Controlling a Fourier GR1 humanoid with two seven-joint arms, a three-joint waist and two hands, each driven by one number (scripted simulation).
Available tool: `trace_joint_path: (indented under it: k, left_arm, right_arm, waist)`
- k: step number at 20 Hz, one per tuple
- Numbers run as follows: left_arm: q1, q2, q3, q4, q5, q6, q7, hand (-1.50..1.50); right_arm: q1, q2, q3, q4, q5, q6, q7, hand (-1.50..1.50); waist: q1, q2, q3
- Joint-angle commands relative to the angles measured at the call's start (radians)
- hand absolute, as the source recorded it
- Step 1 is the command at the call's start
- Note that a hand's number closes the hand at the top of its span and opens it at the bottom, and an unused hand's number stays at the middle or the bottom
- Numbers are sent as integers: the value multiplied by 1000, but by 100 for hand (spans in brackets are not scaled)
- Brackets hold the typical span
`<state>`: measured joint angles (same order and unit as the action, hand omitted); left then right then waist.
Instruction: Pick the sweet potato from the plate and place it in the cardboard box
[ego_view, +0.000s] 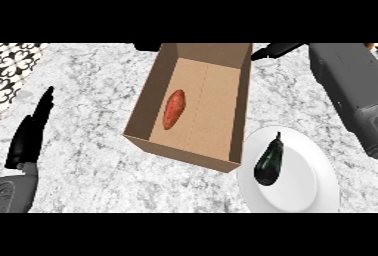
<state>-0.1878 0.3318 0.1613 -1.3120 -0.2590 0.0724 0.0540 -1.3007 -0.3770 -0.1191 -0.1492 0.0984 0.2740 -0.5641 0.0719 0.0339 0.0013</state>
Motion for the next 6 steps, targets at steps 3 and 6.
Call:
trace_joint_path:
  k: [3,6]
  left_arm:
    - [-1,5,-10,-44,7,-23,18,0]
    - [-27,1,-3,-12,-10,4,24,0]
  right_arm:
    - [59,-164,25,19,38,152,-82,-150]
    - [69,-219,49,17,67,222,-114,-150]
  waist:
    - [19,8,3]
    - [6,8,2]
